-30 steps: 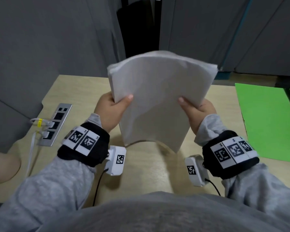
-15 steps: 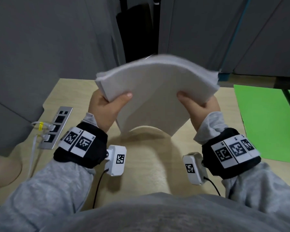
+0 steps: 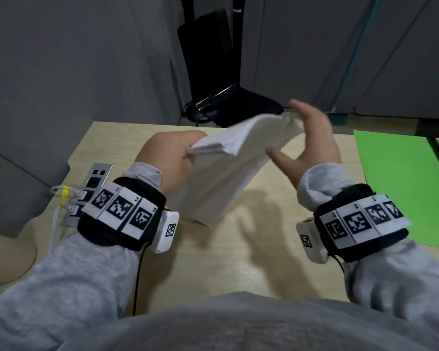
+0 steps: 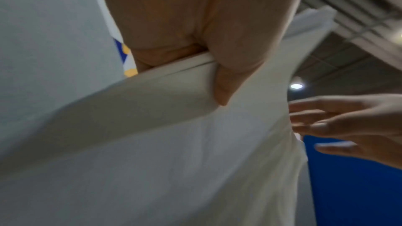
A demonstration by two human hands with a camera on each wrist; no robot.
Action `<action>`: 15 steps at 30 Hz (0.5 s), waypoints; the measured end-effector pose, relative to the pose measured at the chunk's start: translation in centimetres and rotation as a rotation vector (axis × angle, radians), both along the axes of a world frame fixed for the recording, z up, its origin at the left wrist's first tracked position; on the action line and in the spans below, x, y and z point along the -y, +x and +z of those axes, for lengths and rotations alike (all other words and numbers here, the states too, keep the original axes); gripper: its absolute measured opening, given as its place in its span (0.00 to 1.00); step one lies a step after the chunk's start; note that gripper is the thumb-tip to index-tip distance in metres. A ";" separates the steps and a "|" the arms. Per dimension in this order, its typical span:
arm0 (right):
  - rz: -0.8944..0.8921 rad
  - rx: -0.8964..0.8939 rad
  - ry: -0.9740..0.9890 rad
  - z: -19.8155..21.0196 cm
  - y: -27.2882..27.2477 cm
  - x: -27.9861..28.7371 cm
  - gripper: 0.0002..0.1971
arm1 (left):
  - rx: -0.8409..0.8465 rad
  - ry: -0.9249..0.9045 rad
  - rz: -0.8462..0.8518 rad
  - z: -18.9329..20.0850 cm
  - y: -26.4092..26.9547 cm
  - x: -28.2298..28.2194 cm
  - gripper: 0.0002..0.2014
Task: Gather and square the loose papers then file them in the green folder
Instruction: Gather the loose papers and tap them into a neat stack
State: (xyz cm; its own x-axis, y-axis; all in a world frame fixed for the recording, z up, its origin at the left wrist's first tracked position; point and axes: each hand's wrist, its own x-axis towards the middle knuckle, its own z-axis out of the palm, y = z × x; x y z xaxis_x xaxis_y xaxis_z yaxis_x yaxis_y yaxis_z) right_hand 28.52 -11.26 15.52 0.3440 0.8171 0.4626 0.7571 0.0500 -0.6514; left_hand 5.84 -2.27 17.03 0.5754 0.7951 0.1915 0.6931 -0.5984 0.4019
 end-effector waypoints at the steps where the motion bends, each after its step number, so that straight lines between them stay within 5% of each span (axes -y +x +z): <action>1: 0.054 0.100 -0.054 0.1 -0.3 -0.1 0.35 | -0.102 0.016 -0.049 0.0 0.3 0.1 0.09; 3: 0.143 0.168 -0.129 0.0 -0.8 -0.1 0.27 | -0.145 0.012 -0.114 -0.1 1.0 0.5 0.13; 6: 0.177 -0.071 -0.214 -0.4 -1.0 0.2 0.11 | -0.042 -0.022 -0.113 -0.7 1.2 1.0 0.14; 10: 0.089 -0.329 -0.228 -0.9 -0.2 0.3 0.06 | -0.053 -0.068 0.108 -2.4 -0.8 -0.8 0.04; 15: -0.050 -0.521 -0.188 -2.7 1.5 0.2 0.04 | -0.167 -0.151 0.353 -4.1 -3.9 -2.6 0.03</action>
